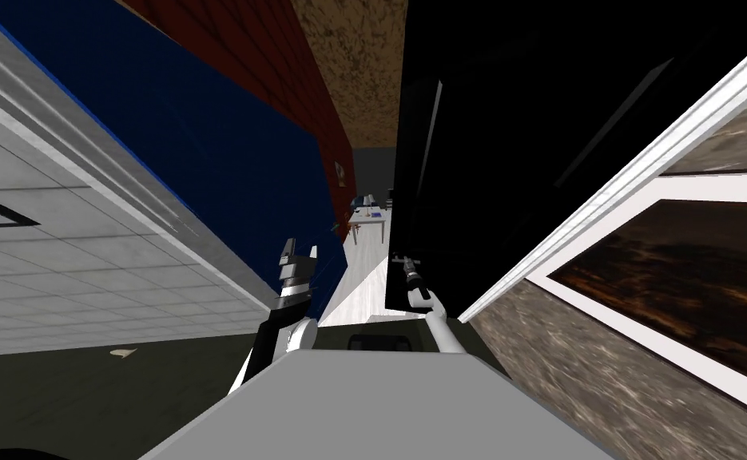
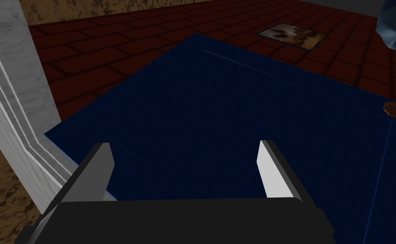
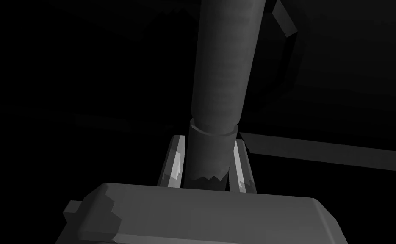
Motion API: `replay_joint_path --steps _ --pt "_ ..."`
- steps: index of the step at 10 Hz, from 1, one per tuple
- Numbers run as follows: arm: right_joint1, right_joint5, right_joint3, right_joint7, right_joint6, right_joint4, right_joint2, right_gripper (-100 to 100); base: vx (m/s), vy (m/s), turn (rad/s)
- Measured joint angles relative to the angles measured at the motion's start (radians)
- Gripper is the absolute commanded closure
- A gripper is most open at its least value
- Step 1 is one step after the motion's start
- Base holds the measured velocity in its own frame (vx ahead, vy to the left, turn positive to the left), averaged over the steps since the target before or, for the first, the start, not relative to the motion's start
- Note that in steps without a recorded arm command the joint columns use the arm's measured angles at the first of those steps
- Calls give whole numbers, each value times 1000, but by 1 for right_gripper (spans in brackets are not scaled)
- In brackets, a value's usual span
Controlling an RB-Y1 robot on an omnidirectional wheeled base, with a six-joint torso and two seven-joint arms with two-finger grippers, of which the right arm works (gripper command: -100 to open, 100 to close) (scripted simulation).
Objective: Push the door open
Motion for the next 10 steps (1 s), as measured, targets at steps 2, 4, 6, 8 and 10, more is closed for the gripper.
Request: replay_joint_path --steps 2,4,6,8,10 --pt "11 -5 -12 -2 -9 -12 -19 100 189 83 -69" --pt "3 -6 -34 6 -11 -8 -23 100 127 70 -56" --pt "-7 -12 -60 9 -9 9 -35 100 156 104 -94" --pt "-5 -16 -77 10 -10 9 -43 100 122 70 -70" --pt "-11 -19 -98 12 -12 16 -49 100 104 63 -39"
